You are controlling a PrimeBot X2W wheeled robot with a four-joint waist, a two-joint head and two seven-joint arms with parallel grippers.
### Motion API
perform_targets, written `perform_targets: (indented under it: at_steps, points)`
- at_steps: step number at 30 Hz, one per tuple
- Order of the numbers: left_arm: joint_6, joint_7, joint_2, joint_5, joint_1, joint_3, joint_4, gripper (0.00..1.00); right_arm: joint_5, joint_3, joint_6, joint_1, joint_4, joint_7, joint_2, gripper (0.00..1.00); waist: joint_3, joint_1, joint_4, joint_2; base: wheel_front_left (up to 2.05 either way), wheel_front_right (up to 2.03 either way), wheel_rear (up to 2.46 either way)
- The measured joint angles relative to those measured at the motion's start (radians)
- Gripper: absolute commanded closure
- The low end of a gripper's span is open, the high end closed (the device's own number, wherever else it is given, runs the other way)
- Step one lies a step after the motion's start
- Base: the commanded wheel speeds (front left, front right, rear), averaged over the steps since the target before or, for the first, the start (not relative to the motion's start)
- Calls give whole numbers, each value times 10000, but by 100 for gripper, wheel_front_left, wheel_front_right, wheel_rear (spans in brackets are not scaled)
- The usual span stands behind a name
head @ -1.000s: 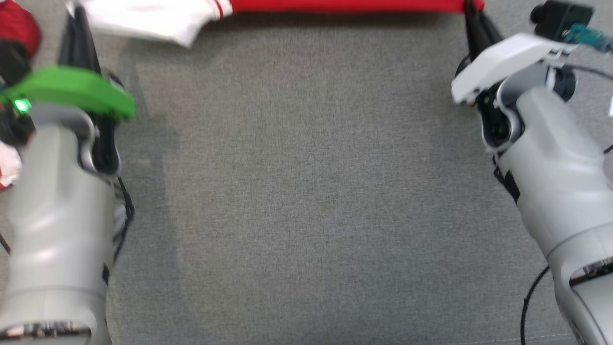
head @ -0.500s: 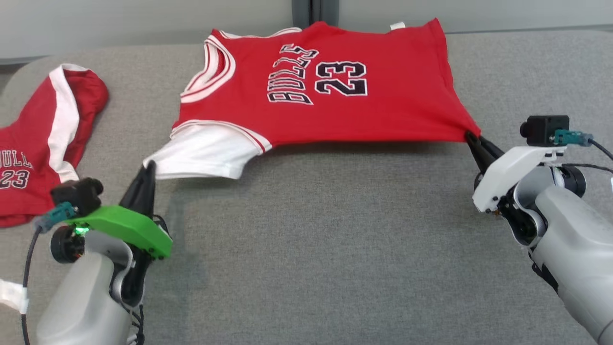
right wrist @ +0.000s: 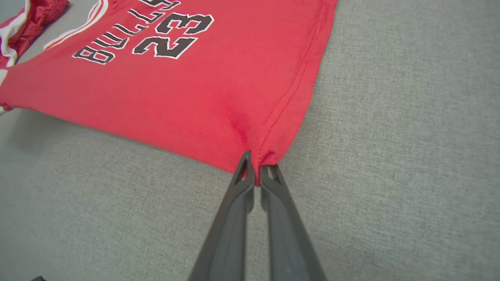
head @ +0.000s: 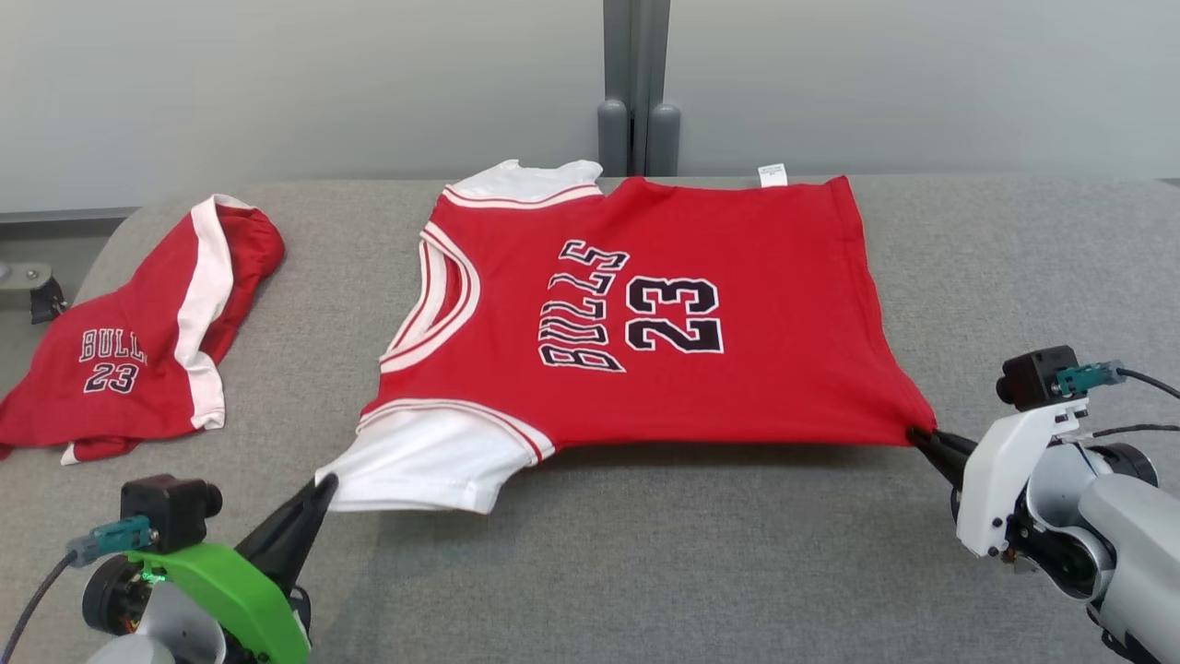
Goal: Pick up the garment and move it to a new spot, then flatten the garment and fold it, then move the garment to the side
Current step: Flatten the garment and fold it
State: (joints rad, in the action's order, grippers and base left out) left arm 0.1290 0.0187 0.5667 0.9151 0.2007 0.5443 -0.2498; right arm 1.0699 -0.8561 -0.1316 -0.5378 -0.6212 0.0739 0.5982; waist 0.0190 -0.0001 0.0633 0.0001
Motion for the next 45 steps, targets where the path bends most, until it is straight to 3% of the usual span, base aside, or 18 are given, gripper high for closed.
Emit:
perform_targets:
  at_steps: [9,14,18,27,37,45]
  points:
    - [-2,-813,1728,284,-1642,529,2385,100,1304,-665,0,1060,2036,1398,1557,100,-504,0,22,0,0,0,0]
    - [-222,-890,2316,566,-2296,332,3275,100,1879,-807,0,1561,3014,2414,2345,100,-531,0,-37,0,0,0,0]
    - [-428,-878,2489,637,-2328,109,3582,100,2067,-562,0,1556,3407,2708,2489,100,-513,0,-108,0,0,0,0]
    - [-472,-1210,2259,222,-1075,121,3428,100,1793,-203,2,586,3304,3668,2113,100,-196,0,-285,0,0,0,0]
    - [-311,-1492,1478,-221,968,382,1712,100,1168,-56,2,-1029,2134,5051,1129,100,784,1,-606,0,0,0,0]
    - [-104,-1384,1062,-566,2264,729,422,100,675,56,2,-2004,1252,5204,560,100,1661,1,-826,0,0,0,0]
